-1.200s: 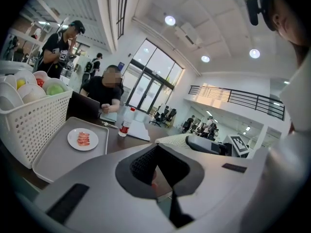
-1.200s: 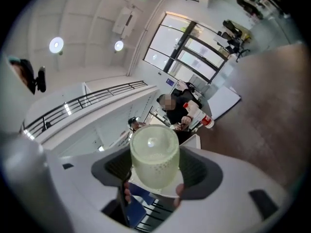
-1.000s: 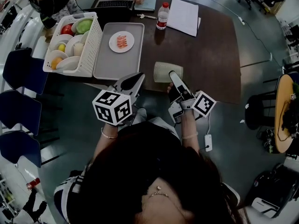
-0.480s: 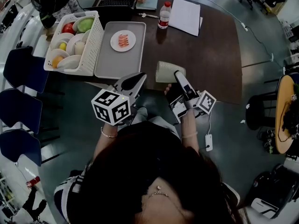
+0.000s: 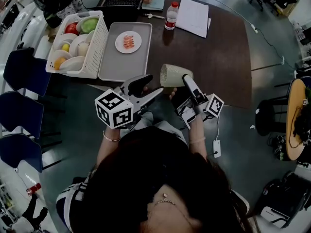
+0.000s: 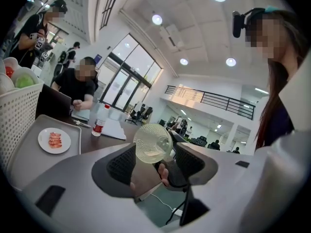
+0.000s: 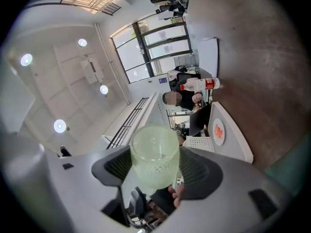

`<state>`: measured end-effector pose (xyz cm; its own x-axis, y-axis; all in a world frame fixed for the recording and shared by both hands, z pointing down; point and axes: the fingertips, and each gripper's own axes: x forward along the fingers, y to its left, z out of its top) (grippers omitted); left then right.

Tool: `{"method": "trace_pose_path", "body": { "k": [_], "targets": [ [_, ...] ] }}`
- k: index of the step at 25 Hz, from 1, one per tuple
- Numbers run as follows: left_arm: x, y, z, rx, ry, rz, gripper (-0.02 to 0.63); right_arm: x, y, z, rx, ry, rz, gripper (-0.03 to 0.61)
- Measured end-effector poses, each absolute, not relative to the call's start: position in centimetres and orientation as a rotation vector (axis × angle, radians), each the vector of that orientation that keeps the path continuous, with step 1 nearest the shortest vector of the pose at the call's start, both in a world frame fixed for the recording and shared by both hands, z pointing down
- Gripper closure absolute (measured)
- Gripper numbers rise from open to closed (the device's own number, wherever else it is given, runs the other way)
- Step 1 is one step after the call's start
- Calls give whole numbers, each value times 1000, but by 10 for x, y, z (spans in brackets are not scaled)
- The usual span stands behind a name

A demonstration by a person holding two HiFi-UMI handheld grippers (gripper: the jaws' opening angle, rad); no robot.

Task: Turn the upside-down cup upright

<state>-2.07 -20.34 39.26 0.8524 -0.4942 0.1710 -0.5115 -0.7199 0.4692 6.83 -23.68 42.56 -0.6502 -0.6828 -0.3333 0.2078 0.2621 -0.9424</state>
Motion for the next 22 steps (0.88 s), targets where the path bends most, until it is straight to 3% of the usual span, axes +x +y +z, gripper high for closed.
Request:
{"method": "trace_pose_path", "body": {
  "k": [4, 13, 22],
  "targets": [
    [-14, -201, 395, 2506, -683, 42, 292, 66, -234, 424, -403, 1787, -1492, 261],
    [-6, -212, 394, 2482, -595, -7, 150, 56, -228, 421, -331, 1792, -1508, 261],
    [4, -218, 391, 2431, -530, -34, 146, 51, -226, 417, -293, 1799, -1519, 261]
  ]
}}
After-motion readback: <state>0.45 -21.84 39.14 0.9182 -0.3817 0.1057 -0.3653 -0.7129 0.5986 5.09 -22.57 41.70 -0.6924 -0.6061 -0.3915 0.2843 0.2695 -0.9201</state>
